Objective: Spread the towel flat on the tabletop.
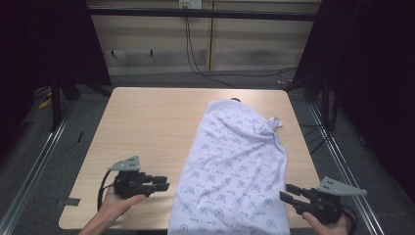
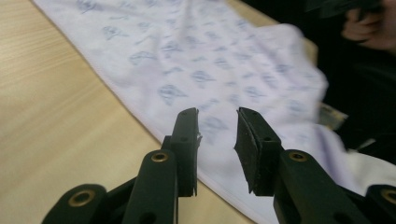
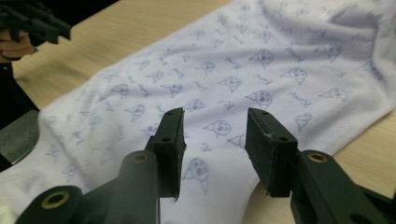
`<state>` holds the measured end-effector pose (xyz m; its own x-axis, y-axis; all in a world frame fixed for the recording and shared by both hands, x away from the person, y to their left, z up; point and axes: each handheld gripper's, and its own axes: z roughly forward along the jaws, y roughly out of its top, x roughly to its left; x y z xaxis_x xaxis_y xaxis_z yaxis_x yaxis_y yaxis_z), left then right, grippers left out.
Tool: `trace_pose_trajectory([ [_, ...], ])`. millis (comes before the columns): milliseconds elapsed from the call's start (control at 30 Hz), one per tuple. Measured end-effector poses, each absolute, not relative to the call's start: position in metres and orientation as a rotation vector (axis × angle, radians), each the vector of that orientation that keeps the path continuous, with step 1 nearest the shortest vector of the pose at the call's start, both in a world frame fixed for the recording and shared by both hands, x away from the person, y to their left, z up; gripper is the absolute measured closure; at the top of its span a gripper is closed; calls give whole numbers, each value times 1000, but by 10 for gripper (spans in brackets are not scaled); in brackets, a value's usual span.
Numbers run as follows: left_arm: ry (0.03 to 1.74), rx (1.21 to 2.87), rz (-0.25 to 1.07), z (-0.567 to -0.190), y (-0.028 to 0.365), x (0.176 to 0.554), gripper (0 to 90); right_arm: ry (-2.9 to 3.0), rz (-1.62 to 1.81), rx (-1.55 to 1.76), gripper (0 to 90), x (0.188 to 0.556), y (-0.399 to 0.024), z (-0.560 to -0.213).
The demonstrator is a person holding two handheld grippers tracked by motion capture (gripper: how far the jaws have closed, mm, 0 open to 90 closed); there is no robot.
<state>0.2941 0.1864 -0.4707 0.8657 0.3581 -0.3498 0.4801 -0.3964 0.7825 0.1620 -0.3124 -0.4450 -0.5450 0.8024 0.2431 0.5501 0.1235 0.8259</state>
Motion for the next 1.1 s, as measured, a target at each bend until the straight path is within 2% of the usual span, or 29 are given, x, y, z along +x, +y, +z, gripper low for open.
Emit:
trace_pose_trajectory([
  [100, 601, 2111, -123, -483, 152, 318, 701, 2212, 1190, 1316, 555, 192, -307, -461],
  [167, 583, 2161, -102, -492, 128, 328, 701, 2230, 1178, 1361, 546, 206, -309, -471],
  [300, 578, 2214, -65, -503, 103, 334, 677, 2237, 1147, 1386, 531, 211, -313, -477],
  [333, 560, 2224, -22, -504, 103, 333, 704, 2238, 1138, 1385, 527, 211, -314, -478],
  [433, 555, 2255, 25, -502, 109, 330, 870, 2261, 1110, 1390, 526, 210, -315, -482],
  [567, 589, 2270, 22, -500, 137, 312, 900, 2283, 1101, 1365, 527, 212, -309, -483],
  [667, 642, 2238, -77, -500, 165, 292, 900, 2310, 1100, 1333, 527, 216, -301, -484],
  [833, 615, 2256, -222, -498, 189, 258, 884, 2365, 1084, 1288, 542, 225, -286, -486],
  [900, 585, 2258, -248, -497, 192, 250, 851, 2364, 1094, 1270, 558, 232, -279, -484],
  [1000, 628, 2221, -203, -494, 191, 260, 717, 2378, 1082, 1239, 586, 249, -268, -484],
  [1100, 696, 2180, -95, -492, 189, 288, 668, 2396, 1016, 1205, 585, 272, -255, -489],
])
